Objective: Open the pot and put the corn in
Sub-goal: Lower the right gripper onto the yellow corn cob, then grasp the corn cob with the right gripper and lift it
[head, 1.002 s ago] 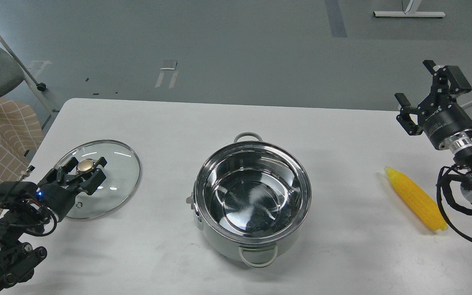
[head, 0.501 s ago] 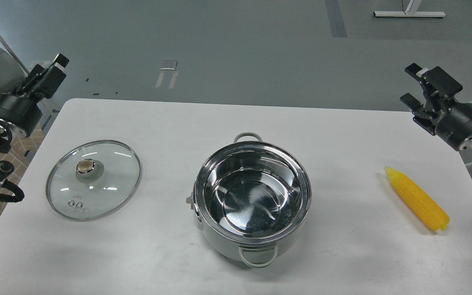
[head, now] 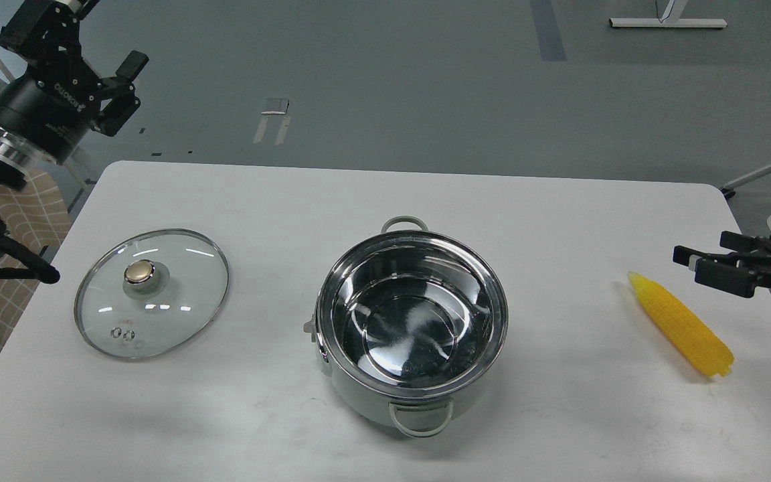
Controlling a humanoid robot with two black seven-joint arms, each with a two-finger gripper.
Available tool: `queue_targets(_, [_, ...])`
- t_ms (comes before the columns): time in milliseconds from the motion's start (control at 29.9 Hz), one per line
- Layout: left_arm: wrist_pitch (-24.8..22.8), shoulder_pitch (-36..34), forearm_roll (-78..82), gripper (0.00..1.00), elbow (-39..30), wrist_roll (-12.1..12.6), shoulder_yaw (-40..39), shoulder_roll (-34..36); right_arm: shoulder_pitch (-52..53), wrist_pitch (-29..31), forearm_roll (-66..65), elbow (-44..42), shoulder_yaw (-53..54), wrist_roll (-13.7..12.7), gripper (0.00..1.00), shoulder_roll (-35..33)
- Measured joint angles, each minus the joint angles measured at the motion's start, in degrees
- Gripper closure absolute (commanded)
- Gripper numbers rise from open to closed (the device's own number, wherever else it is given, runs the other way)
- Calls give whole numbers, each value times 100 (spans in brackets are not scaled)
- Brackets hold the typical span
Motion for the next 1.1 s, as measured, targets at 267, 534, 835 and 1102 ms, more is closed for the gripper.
queue_targets(267, [-25, 72, -39, 3, -134, 0, -46, -5, -203, -182, -459, -704, -227, 0, 1, 339])
queue_targets(534, [-19, 239, -34, 3, -352, 0, -197, 28, -230, -380, -637, -1270, -485, 1, 17, 967])
queue_targets(835, [-39, 479, -24, 3, -512, 0, -361, 97, -271, -392, -647, -1741, -755, 0, 73, 1575])
queue_targets(1102, [-34, 487, -24, 3, -557, 0, -362, 100, -224, -451, -654, -1625, -801, -1, 100, 1488])
